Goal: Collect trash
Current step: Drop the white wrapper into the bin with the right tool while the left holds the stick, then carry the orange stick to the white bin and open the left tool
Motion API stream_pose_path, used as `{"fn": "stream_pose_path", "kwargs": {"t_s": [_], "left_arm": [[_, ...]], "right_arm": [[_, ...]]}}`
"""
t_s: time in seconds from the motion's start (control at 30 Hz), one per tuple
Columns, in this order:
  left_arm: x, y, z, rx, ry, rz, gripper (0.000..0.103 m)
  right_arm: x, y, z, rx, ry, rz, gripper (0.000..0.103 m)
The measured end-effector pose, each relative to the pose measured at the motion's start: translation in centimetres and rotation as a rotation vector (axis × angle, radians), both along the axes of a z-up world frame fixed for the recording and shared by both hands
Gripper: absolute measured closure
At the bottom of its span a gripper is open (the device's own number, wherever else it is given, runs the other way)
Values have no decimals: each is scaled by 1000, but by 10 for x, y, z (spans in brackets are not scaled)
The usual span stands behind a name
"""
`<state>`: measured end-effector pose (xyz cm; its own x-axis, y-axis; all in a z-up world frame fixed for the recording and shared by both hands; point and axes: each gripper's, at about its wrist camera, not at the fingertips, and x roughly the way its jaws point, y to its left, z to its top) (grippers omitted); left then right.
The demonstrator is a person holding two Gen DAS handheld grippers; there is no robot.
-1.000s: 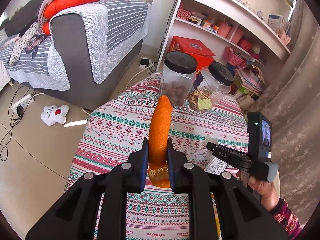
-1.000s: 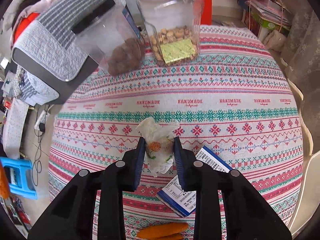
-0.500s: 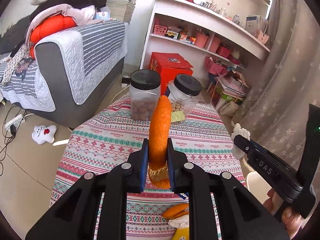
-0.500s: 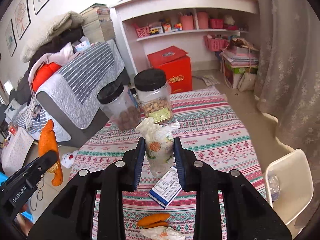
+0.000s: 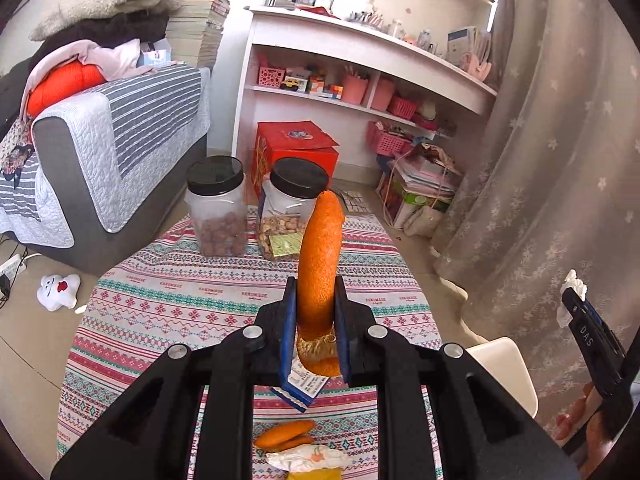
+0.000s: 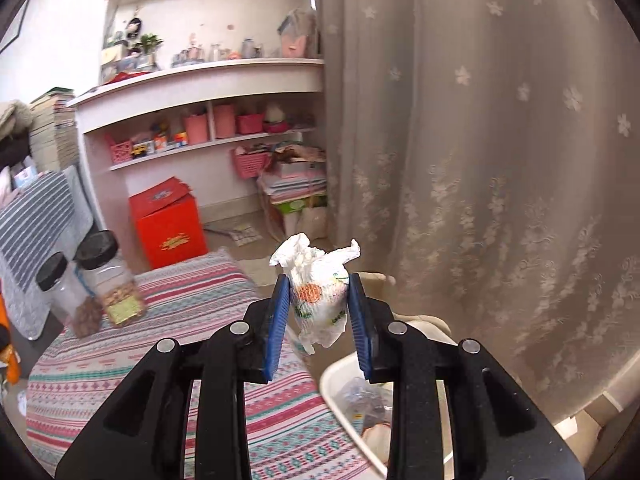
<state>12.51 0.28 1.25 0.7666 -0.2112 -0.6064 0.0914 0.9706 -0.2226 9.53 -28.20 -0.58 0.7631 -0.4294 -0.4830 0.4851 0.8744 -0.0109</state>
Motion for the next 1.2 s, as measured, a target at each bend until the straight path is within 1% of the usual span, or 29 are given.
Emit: {"fn": "stream_pose_path", "kwargs": {"t_s": [0.13,0.23,0.3,0.33,0.37,0.4,0.43,0.5,0.53,0.6,0.7,0.77,1.0,1.2], "left_arm": [[0,-26,-6,8,0,-32,86],[-1,-46,-11,15,0,-55,86],[0,-60,-15,18,8,-72,86],[0,-67,-17,18,12,-82,86],[0,-74,-20,17,16,-94,86],[-1,-81,-22,18,20,-105,86],[-2,-89,-24,18,24,-118,86],[-3,-102,-27,10,33,-143,86],[-4,-109,-29,6,36,-155,86],[-7,-122,-31,12,33,-180,86],[-12,-144,-30,28,8,-214,86],[-14,-157,-31,23,4,-236,86],[-21,-216,-37,17,24,-330,86],[-29,-261,-32,20,6,-406,86]], "right_arm": [[-5,-38,-10,35,26,-102,75],[-9,-55,-11,36,30,-143,74],[-13,-62,-12,37,40,-154,72],[-16,-66,-12,38,43,-160,69],[-19,-70,-12,41,43,-166,59],[-22,-75,-12,44,39,-173,53],[-26,-78,-10,45,34,-182,49],[-33,-87,-6,46,15,-208,27],[-39,-92,-4,48,-4,-228,23],[-48,-100,1,37,-40,-273,7],[-57,-113,8,6,-64,-312,7],[-62,-122,11,12,-69,-330,7],[-75,-148,20,86,-87,-383,7],[-81,-165,24,134,-111,-413,7]]}}
